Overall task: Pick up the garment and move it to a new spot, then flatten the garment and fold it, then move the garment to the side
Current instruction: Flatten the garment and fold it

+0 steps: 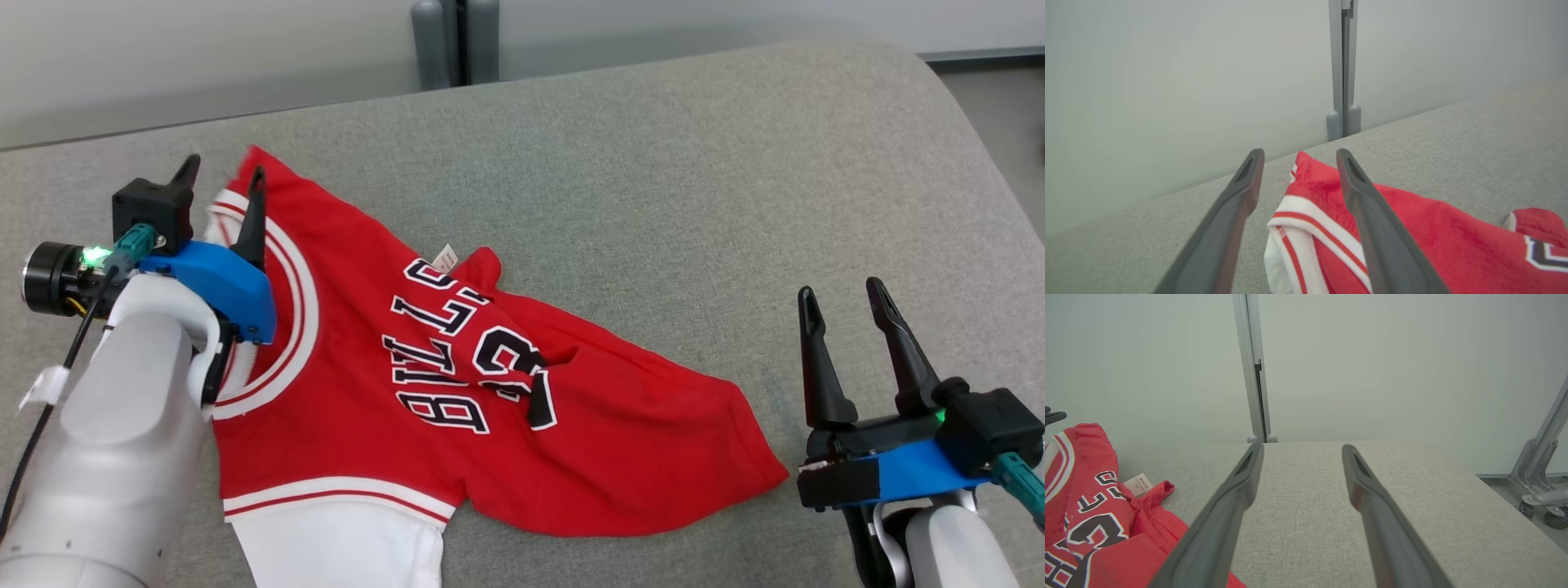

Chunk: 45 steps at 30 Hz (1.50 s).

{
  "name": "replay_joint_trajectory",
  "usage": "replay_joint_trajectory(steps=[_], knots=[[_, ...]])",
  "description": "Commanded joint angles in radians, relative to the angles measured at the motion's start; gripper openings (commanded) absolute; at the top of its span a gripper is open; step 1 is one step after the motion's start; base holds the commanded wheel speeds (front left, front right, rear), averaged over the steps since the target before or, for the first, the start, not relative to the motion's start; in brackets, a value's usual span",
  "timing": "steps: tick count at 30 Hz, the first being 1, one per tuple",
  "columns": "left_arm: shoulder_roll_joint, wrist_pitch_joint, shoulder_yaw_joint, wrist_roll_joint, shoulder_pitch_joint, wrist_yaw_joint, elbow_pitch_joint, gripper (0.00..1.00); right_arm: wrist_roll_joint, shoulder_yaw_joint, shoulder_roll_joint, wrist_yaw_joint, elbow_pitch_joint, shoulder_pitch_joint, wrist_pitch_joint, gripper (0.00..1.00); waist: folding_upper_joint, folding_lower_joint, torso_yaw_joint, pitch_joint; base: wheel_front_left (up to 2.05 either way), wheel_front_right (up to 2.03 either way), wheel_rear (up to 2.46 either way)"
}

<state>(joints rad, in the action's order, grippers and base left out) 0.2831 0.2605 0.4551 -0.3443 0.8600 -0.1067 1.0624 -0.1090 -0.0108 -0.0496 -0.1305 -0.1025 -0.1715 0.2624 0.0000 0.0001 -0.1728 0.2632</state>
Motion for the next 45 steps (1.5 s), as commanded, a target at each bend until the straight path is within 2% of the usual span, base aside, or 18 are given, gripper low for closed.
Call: replay_joint_trajectory(steps=[1, 7, 13, 19, 26, 33, 45], knots=[[0.007, 0.005, -0.023, 0.001, -0.045, 0.014, -0.074, 1.0, -0.009, -0.008, -0.002, 0.0, 0.001, 0.014, 0.004, 1.0, 0.0, -0.0001, 0.002, -0.012, 0.0, 0.0, 0.0], [0.02, 0.006, -0.123, 0.026, -0.234, 0.044, -0.372, 1.0, -0.008, -0.035, -0.002, 0.0, -0.002, 0.045, 0.004, 1.0, 0.0, -0.0001, 0.039, -0.067, 0.0, 0.0, 0.0], [-0.017, 0.005, -0.236, 0.077, -0.46, 0.076, -0.652, 1.0, -0.009, -0.049, -0.002, 0.0, -0.002, 0.084, 0.004, 1.0, 0.0, -0.0001, 0.09, -0.131, 0.0, 0.0, 0.0], [-0.068, 0.005, -0.329, 0.125, -0.648, 0.072, -0.808, 1.0, -0.015, -0.05, -0.002, 0.0, -0.005, 0.123, 0.004, 1.0, 0.0, -0.0001, 0.134, -0.178, 0.0, 0.0, 0.0], [-0.116, 0.005, -0.403, 0.165, -0.793, 0.066, -0.878, 1.0, -0.018, -0.058, -0.002, 0.0, 0.003, 0.174, 0.004, 1.0, 0.0, -0.0001, 0.164, -0.218, 0.0, 0.0, 0.0], [-0.153, 0.005, -0.439, 0.196, -0.881, 0.048, -0.903, 1.0, -0.014, -0.062, -0.002, 0.0, 0.006, 0.23, 0.004, 1.0, 0.0, -0.0001, 0.165, -0.249, 0.0, 0.0, 0.0], [-0.181, 0.005, -0.468, 0.244, -0.888, 0.031, -0.891, 1.0, -0.015, -0.046, -0.002, 0.0, -0.003, 0.235, 0.004, 1.0, 0.0, -0.0001, 0.154, -0.254, 0.0, 0.0, 0.0]])
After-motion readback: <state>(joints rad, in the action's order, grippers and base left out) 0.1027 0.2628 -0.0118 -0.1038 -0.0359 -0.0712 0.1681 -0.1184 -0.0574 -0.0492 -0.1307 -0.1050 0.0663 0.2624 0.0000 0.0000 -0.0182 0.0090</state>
